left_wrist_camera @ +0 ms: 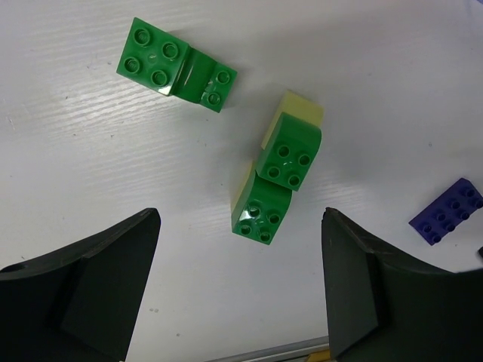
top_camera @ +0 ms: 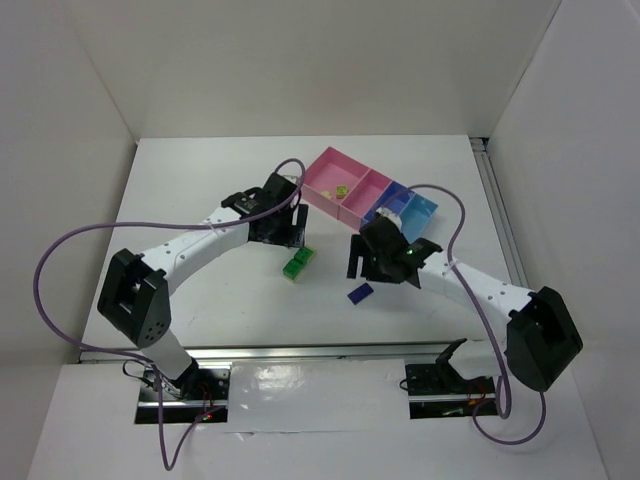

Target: Sort the legos into containers by color

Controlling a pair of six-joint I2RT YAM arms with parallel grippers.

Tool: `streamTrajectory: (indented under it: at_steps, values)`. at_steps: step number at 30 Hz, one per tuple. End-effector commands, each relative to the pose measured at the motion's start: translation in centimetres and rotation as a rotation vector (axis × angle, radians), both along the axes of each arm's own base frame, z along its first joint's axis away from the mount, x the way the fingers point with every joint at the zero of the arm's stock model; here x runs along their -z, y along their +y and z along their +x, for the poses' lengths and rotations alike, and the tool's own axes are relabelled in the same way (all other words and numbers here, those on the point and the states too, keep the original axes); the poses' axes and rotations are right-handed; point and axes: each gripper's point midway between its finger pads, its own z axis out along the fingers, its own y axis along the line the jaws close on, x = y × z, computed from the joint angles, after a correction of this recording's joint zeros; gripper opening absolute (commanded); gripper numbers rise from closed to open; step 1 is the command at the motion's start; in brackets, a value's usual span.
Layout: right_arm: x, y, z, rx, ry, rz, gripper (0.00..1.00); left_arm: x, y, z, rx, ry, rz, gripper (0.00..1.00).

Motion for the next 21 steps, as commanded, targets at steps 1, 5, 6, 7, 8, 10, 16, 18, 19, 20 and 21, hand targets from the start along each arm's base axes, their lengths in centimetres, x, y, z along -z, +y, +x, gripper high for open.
streamTrajectory:
  at_steps: [1,5,6,7,8,10,16,18,19,20,21]
  values:
    - [2.9,0.6,-4.1,0.081,0.151,0.071,0.86,-0.6,-0.5,0.6,0.005,-0.016,0.002,0.9]
    - [4.4,1.9,-5.0,0.051,0.191,0.099,0.86,-0.3,-0.4,0.6,0.005,-0.004,0.009,0.9]
    - [5.2,1.8,-5.1,0.055,0.213,0.078,0.86,0.1,-0.2,0.4,0.013,0.004,0.021,0.9]
    - [5.6,2.2,-5.3,0.028,0.221,0.072,0.86,0.1,-0.2,0.4,0.013,0.004,0.021,0.9]
    - [5.7,2.5,-5.0,0.027,0.219,0.074,0.86,0.1,-0.1,0.5,0.008,0.0,0.028,0.9]
    - [6.3,2.7,-4.3,0.014,0.219,0.044,0.86,0.4,0.1,0.3,0.016,0.006,0.038,0.9]
    - [7.5,3.5,-1.5,-0.002,0.193,-0.042,0.83,0.0,0.3,0.4,0.02,-0.007,0.045,0.9]
    - [8.3,3.1,-1.0,0.007,0.199,-0.091,0.82,-0.1,0.4,0.1,0.02,-0.01,0.043,0.9]
    - [8.2,3.4,-0.7,0.007,0.195,-0.088,0.8,-0.5,0.4,0.1,0.02,-0.019,0.037,0.9]
    - [8.6,3.1,-0.8,0.013,0.204,-0.108,0.79,-0.5,0.6,0.2,0.023,-0.024,0.048,0.9]
    - [8.6,3.1,-0.5,0.017,0.199,-0.114,0.77,-0.6,0.7,0.0,0.023,-0.027,0.047,0.9]
